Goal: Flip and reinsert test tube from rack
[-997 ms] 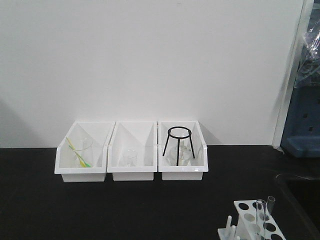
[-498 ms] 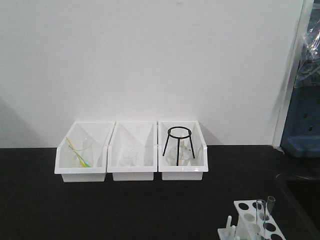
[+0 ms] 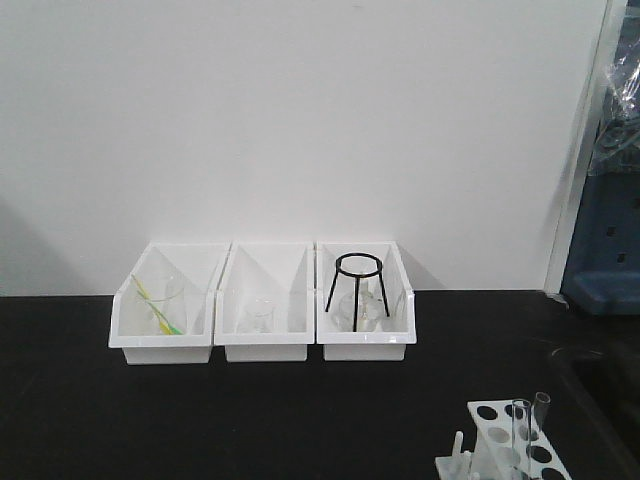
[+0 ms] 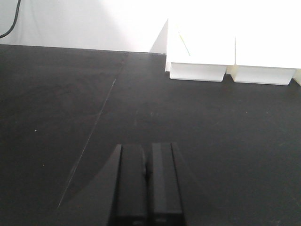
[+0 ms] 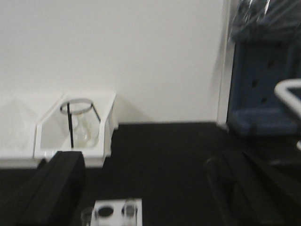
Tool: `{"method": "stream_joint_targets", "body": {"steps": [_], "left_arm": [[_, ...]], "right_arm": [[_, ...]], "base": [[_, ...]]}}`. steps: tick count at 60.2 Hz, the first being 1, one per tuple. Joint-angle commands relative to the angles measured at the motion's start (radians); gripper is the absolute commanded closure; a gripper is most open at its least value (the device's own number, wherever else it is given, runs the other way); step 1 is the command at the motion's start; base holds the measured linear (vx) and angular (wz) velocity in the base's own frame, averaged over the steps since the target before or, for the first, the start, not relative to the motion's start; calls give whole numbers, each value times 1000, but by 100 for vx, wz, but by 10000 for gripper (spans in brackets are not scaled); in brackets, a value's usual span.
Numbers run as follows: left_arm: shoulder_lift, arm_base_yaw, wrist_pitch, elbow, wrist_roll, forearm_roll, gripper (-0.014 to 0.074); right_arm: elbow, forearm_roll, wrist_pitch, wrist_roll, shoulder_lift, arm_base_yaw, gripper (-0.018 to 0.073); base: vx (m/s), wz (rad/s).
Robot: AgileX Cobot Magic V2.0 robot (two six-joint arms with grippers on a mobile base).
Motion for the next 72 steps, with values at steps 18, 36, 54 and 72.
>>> {"method": "stream_joint_targets", "body": {"steps": [18,36,54,72], "left_arm": [[-11,-7,-79,2,0,-5,603],[-11,-7,-79,2,0,-5,603],[-11,-7,-79,2,0,-5,603],[-11,-7,-79,2,0,-5,603]], "right_arm": [[148,-54,-434,9,258,147,-8],[122,-54,-566,12,406,147,-8],[51,-52,-596,12,542,147,-1],[51,-47,-668,12,550,147,435]], "base": [[0,0],[0,0],[0,0],[0,0]]}}
